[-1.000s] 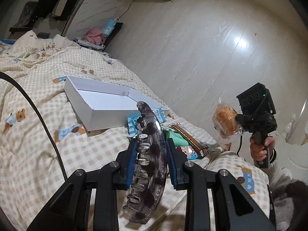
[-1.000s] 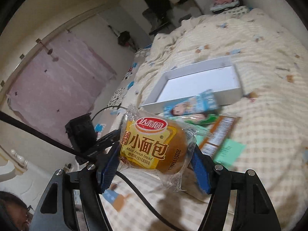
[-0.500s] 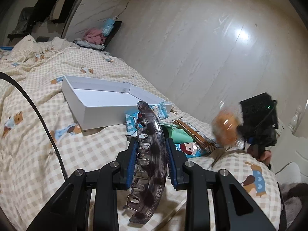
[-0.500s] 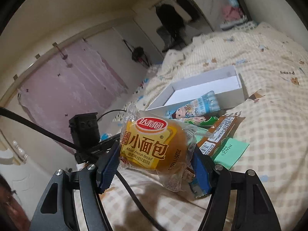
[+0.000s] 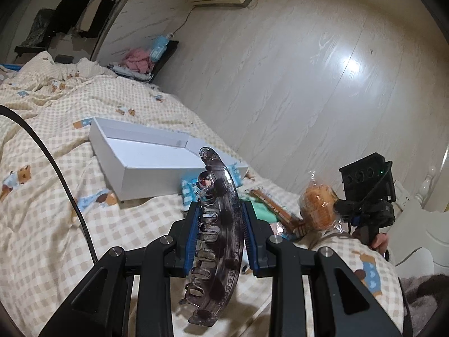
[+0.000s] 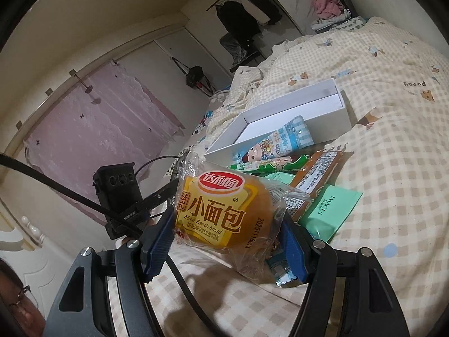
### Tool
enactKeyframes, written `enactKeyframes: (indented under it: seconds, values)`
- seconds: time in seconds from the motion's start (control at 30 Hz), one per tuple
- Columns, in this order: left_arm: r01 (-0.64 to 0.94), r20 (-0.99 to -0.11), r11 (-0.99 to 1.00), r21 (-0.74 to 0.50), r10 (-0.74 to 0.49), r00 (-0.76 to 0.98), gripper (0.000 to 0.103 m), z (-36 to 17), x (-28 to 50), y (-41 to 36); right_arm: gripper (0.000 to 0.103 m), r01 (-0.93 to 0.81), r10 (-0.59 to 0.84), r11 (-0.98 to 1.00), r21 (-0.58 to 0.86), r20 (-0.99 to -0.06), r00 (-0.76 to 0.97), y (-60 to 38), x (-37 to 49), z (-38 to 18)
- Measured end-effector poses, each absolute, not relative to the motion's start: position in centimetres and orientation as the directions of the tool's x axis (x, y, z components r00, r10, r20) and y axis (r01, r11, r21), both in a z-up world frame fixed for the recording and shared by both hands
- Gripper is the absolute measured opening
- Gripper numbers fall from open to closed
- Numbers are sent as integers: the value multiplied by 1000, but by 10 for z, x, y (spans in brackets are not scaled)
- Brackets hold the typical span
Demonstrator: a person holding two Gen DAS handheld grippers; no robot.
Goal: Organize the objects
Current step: 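Carry the claw clip and bread bun with both grippers over the white box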
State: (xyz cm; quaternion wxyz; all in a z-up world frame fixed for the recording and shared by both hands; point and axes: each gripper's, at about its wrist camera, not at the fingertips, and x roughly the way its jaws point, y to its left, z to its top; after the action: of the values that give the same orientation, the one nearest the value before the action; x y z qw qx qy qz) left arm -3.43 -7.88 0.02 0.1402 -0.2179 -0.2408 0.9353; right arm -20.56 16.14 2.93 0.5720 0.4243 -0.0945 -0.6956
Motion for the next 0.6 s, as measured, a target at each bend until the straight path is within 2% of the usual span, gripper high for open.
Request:
enactKeyframes:
  seconds: [0.27,0.47,0.6]
  values:
    - [-175,-276,-848,-500,348,-896,33,11,-29,-81,71,712,-905,-277,646,-425,34,160,-217,64]
    - [-142,-261,-863,-485,298,-918,33,20,-34,-85,71,753,-884,-305,584,-468,5,124,-232,88]
    - [-136,-255,-891,-432,266,-930,33,35,-46,-83,71,795,-867,-316,519,-497,-20,97,-239,95]
